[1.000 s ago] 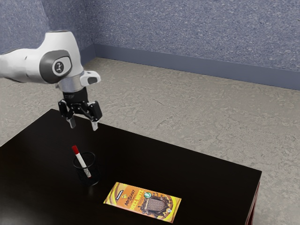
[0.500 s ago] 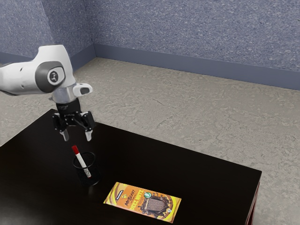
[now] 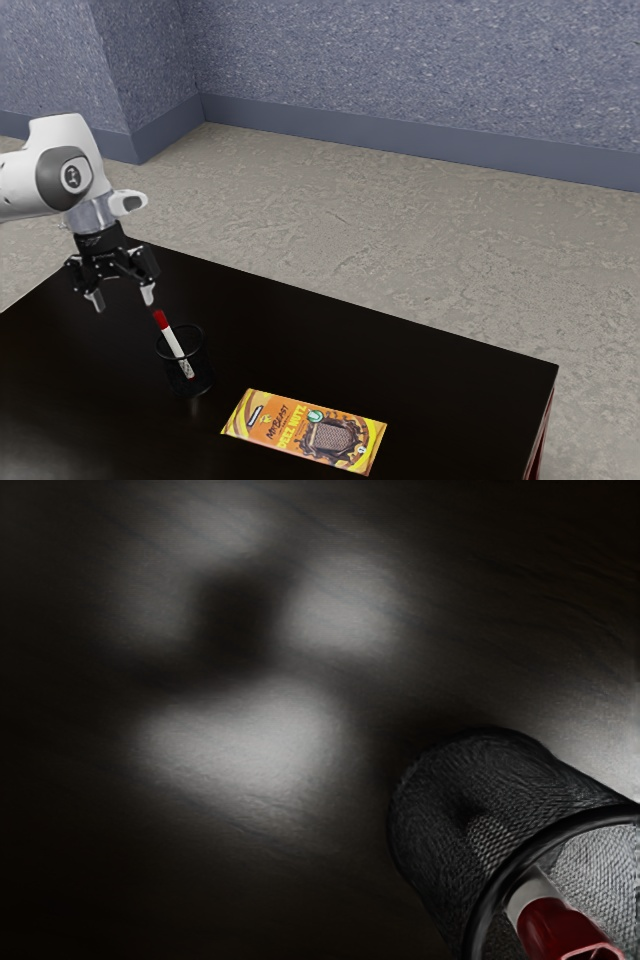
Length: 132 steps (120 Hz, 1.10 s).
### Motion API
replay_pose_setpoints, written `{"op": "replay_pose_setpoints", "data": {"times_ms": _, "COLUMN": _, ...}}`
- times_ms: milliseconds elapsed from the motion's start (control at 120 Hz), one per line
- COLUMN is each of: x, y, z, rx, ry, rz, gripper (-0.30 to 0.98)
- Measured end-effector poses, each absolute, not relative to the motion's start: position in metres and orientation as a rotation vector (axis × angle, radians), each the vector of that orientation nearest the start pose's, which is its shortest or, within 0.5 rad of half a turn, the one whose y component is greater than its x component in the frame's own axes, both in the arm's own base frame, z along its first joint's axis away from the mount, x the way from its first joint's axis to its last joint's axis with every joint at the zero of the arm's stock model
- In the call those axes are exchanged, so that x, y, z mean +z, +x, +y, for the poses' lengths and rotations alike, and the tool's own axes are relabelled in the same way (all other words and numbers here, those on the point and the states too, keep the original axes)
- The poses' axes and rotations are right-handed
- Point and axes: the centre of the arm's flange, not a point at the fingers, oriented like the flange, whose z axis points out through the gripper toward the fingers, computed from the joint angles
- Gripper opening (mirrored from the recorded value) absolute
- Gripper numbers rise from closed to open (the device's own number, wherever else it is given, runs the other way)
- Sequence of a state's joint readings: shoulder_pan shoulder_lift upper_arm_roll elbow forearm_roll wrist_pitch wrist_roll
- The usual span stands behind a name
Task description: Take the marker out of the pen holder and place it to the left of the pen holder.
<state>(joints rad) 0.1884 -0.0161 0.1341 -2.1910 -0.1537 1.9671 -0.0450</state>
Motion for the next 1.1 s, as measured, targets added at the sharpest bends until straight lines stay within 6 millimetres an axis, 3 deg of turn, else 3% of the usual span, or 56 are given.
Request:
{"op": "replay_pose_setpoints", "data": {"times_ms": 292, "x": 0.375, "y": 0.495, "z": 0.121, "rx": 0.280, "ry": -3.233, "rz": -0.626, "gripper": 0.69}}
{"op": "replay_pose_setpoints", "data": {"times_ms": 583, "x": 0.349, "y": 0.510, "z": 0.077, "rx": 0.347, "ry": -3.246, "rz": -0.498, "gripper": 0.69}}
{"op": "replay_pose_setpoints", "data": {"times_ms": 733, "x": 0.346, "y": 0.510, "z": 0.077, "rx": 0.352, "ry": -3.253, "rz": -0.512, "gripper": 0.68}}
{"op": "replay_pose_setpoints", "data": {"times_ms": 1100, "x": 0.348, "y": 0.509, "z": 0.081, "rx": 0.340, "ry": -3.266, "rz": -0.542, "gripper": 0.21}}
